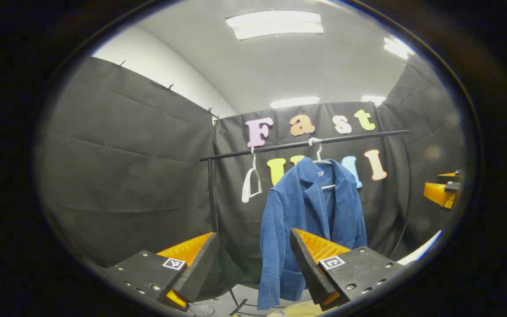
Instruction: Grasp the clothes on the hanger with both hands and then place them into the laundry hamper below.
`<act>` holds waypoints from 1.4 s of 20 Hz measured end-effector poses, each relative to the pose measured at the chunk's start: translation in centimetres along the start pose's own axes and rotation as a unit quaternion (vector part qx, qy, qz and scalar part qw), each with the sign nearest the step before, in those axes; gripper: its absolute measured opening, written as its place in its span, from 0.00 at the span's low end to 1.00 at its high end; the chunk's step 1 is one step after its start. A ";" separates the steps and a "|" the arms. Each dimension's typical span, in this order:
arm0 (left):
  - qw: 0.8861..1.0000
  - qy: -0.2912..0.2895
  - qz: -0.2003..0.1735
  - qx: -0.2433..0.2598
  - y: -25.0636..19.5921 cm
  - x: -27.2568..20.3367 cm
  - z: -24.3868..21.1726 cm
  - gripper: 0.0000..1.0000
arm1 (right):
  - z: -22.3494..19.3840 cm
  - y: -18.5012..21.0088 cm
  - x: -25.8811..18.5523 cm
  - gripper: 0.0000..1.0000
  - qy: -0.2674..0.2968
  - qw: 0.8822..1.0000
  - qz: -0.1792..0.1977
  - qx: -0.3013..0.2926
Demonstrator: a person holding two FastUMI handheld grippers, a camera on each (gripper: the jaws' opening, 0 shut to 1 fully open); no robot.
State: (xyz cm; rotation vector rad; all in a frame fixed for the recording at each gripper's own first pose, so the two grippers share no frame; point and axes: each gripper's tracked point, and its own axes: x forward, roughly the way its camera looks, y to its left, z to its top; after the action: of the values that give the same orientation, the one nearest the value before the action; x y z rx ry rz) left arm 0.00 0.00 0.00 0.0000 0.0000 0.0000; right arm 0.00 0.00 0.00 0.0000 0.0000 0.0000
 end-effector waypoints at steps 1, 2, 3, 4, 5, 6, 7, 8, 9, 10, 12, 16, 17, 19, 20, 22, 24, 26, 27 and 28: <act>1.000 -0.001 0.001 0.002 0.1 0.0 0.1 0.93 | 0.0 0.0 0.0 0.94 0.001 1.000 0.000 -0.002; 1.000 -0.003 0.002 0.003 0.1 0.0 0.1 0.93 | 0.0 -0.1 0.0 0.94 0.001 1.000 0.000 -0.009; 1.000 -0.004 0.001 0.006 0.0 0.0 0.1 0.93 | 0.0 -0.1 0.0 0.94 0.001 1.000 0.000 -0.017; 1.000 -0.005 0.001 0.008 0.1 0.0 0.1 0.93 | 0.1 -0.1 0.0 0.94 0.000 1.000 0.001 -0.023; 1.000 -0.006 0.002 0.009 0.1 0.0 0.1 0.93 | 0.3 -0.1 -0.1 0.94 -0.001 1.000 0.002 -0.029; 1.000 -0.007 0.002 0.009 0.1 0.0 0.2 0.93 | 0.4 0.0 -0.1 0.94 -0.003 0.999 0.003 -0.031; 1.000 -0.007 0.001 0.008 0.0 0.0 0.2 0.93 | 0.4 0.1 -0.1 0.94 -0.003 0.999 0.006 -0.032; 1.000 -0.007 0.000 0.008 0.0 -0.1 0.1 0.93 | 0.5 0.2 -0.1 0.94 -0.003 1.000 0.007 -0.030; 1.000 -0.006 0.000 0.007 0.0 -0.1 0.1 0.94 | 0.5 0.2 -0.2 0.94 -0.002 1.000 0.007 -0.028; 1.000 -0.006 -0.001 0.008 0.0 -0.1 0.0 0.93 | 0.5 0.2 -0.2 0.94 -0.001 1.000 0.007 -0.028; 1.000 -0.006 -0.004 0.009 -0.1 -0.2 0.0 0.93 | 0.4 0.0 0.0 0.94 0.002 1.000 0.002 -0.029; 1.000 -0.010 -0.012 0.008 -0.3 -0.3 0.1 0.94 | 0.4 0.0 0.0 0.94 0.005 0.999 -0.009 -0.032; 1.000 -0.011 -0.015 0.008 -0.4 -0.3 0.0 0.94 | 0.4 0.0 -0.1 0.95 0.006 0.999 -0.011 -0.033; 1.000 -0.011 -0.022 0.008 -0.5 -0.2 0.1 0.94 | 0.5 0.0 -0.2 0.94 0.007 0.999 -0.017 -0.036; 1.000 -0.012 -0.027 0.008 -0.6 -0.1 0.1 0.93 | 0.6 0.0 -0.2 0.94 0.006 0.999 -0.020 -0.037; 0.999 -0.016 -0.036 0.008 -0.7 0.2 0.2 0.94 | 1.0 0.2 -0.3 0.94 0.001 0.999 -0.026 -0.039; 0.999 -0.018 -0.047 0.005 -1.0 0.3 0.3 0.93 | 1.2 0.2 -0.3 0.94 -0.002 0.999 -0.032 -0.043; 0.998 -0.025 -0.058 -0.001 -1.3 0.5 0.5 0.94 | 1.6 0.3 -0.3 0.94 -0.008 0.998 -0.040 -0.047; 0.998 -0.025 -0.063 -0.002 -1.4 0.6 0.6 0.94 | 1.7 0.4 -0.3 0.94 -0.007 0.998 -0.042 -0.047; 0.997 -0.024 -0.067 -0.002 -1.5 0.7 0.8 0.93 | 1.8 0.5 -0.3 0.95 -0.005 0.998 -0.041 -0.047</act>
State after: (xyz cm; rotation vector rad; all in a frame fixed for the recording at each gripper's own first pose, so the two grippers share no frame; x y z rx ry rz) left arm 0.71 -1.49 0.75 -0.0043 -0.0487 -0.1337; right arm -0.32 0.55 1.80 -0.0934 -0.0098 -0.0825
